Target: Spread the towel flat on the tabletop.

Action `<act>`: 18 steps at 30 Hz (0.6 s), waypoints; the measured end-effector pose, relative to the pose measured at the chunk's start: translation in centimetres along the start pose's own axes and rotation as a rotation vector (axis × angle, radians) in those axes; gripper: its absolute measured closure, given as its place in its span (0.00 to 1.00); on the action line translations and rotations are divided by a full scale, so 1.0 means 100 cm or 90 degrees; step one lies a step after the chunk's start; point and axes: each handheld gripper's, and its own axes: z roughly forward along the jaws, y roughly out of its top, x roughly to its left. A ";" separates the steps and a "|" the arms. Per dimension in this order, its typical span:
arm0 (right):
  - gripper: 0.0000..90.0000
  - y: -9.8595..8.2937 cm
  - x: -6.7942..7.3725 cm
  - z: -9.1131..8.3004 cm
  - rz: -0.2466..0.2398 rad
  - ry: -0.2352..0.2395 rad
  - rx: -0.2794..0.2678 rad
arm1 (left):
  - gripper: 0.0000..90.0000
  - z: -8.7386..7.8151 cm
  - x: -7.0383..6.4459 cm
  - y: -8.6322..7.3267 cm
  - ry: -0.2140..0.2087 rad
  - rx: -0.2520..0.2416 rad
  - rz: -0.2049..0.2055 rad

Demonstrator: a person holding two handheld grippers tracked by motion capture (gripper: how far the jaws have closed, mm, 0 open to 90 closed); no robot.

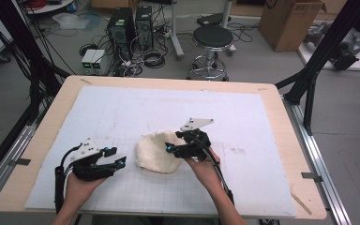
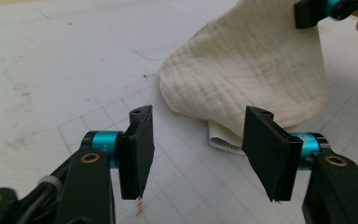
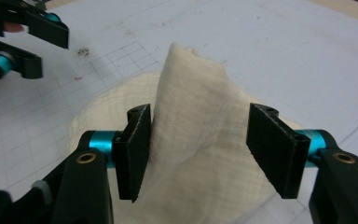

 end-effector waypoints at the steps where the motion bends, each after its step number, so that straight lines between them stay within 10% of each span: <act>1: 0.44 0.000 0.000 0.000 0.000 0.000 0.000 | 0.50 0.003 -0.001 0.001 -0.002 0.005 0.005; 11: 0.41 -0.019 -0.006 -0.039 -0.018 -0.010 -0.019 | 0.61 0.038 -0.015 0.004 -0.067 0.065 0.031; 18: 0.43 -0.043 -0.014 -0.045 -0.006 -0.015 -0.003 | 0.72 0.056 -0.018 0.006 -0.061 0.112 0.048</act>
